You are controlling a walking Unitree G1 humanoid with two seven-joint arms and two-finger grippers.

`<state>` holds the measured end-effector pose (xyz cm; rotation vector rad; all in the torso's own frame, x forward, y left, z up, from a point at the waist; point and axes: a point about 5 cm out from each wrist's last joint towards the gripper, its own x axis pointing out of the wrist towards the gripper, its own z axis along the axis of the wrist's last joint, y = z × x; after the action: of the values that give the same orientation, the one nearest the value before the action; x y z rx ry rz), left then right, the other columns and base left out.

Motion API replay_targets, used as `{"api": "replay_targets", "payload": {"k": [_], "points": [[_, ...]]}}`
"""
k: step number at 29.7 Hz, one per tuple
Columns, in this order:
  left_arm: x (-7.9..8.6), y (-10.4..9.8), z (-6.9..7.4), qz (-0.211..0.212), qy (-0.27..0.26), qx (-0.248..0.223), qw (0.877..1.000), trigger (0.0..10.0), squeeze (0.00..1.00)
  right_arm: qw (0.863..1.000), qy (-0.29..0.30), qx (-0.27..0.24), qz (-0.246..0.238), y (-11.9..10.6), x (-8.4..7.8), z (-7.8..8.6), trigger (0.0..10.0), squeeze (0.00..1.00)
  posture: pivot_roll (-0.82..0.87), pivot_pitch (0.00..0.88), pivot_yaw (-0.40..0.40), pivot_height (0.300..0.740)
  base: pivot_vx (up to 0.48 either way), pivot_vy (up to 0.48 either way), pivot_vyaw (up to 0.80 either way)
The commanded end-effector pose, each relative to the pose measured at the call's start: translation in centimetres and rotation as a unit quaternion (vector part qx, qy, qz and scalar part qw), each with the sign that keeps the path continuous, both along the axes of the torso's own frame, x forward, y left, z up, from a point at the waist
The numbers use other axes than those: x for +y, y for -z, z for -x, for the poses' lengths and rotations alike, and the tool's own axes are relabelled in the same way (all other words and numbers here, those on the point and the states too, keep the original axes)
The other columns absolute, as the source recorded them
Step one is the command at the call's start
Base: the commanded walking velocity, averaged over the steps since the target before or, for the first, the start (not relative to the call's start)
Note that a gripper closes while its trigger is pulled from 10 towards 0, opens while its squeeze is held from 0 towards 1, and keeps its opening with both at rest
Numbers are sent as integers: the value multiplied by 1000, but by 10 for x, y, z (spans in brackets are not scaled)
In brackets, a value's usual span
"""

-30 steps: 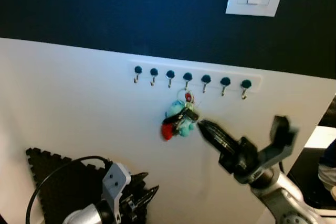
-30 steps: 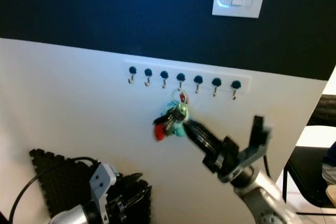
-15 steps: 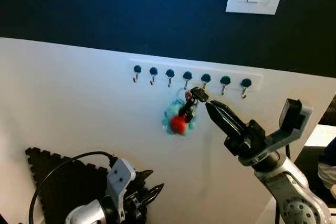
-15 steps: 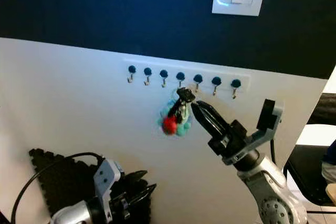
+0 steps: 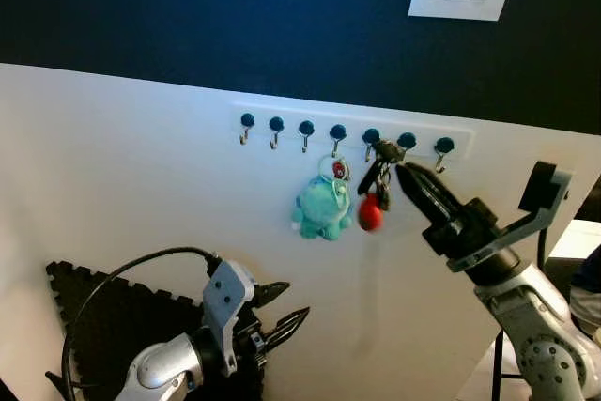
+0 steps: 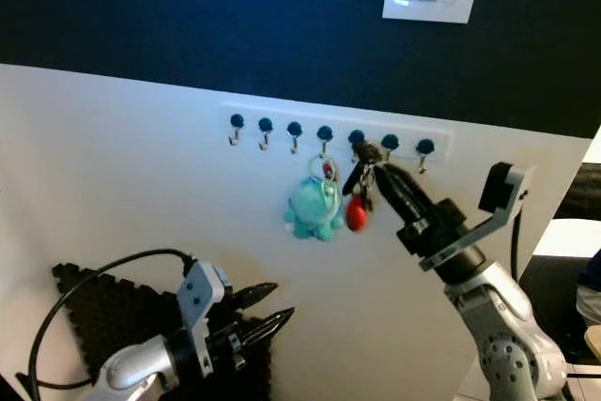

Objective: Hang keys on a hook

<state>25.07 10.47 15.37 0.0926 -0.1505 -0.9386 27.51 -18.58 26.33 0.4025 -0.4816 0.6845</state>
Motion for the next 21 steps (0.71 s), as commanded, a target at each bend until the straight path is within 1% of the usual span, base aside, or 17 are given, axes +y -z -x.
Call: {"api": "replay_targets", "payload": {"k": [1, 3, 5, 9, 11, 21], "points": [[-8, -3, 3, 11, 13, 3, 1000, 10000, 0, 1000, 23, 0, 3, -4, -6, -3, 10000, 0, 74, 37, -16, 740, 0, 0, 0], [-9, -3, 4, 12, 16, 4, 1000, 10000, 0, 999, 32, 4, 0, -3, -8, -4, 10000, 0, 74, 37, -16, 740, 0, 0, 0], [-10, -3, 6, 12, 21, 9, 1000, 10000, 0, 998, 58, 13, -9, 0, -13, -6, 10000, 0, 74, 35, -17, 740, 0, 0, 0], [-10, -3, 7, 11, 23, 11, 1000, 10000, 0, 998, 65, 17, -11, 1, -14, -7, 10000, 0, 74, 35, -15, 740, 0, 0, 0], [-11, -2, 7, 7, 25, 13, 1000, 10000, 0, 997, 70, 32, -3, 7, -12, -7, 10000, 0, 74, 35, -13, 740, 0, 0, 0], [-12, -2, 7, 1, 28, 16, 999, 10000, 0, 996, 66, 66, 12, 24, -4, -8, 10000, 0, 74, 36, -11, 740, 0, 0, 0]]}}
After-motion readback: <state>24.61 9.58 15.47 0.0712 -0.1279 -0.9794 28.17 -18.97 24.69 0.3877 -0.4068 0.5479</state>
